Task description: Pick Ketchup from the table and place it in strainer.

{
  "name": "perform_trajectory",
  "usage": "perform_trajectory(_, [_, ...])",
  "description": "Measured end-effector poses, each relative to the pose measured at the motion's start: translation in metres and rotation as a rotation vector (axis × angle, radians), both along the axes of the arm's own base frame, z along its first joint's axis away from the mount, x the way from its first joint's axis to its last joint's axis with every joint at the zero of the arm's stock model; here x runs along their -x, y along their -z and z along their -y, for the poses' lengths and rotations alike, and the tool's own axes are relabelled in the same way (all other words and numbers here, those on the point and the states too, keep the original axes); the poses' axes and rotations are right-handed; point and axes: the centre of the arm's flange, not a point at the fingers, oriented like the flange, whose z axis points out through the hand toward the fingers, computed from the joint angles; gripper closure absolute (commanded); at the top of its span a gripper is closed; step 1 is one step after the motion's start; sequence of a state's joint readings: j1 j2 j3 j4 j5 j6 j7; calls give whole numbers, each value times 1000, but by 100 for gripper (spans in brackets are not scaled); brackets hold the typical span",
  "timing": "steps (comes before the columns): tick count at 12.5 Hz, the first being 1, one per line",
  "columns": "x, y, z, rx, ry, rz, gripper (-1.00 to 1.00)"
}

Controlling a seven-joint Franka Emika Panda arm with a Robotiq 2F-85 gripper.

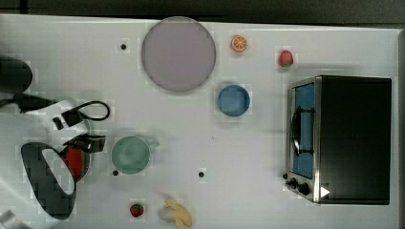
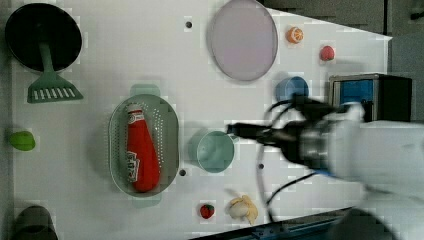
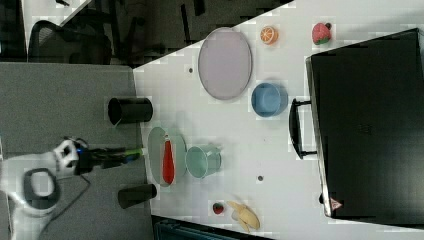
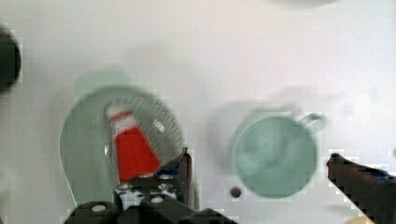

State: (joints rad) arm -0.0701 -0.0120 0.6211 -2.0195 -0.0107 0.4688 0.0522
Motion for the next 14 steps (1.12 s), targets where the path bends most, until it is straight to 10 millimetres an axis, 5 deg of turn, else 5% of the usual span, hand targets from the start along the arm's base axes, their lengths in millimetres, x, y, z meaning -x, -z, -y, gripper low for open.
perform_trajectory(2, [-14,-43,50,-3,118,46,-100])
perform_trajectory(4, [-28,-65,107,-18,242,55,-100])
perform_trajectory(7, [-52,-71,216,-31,446,47,-100])
perform_trajectory(10, [-49,-68,324,-28,640,-2,-100])
perform_trajectory(12, [-41,-69,369,-29,727,-30,-100])
perform_trajectory(14, [-41,-79,378,-26,742,-22,-100])
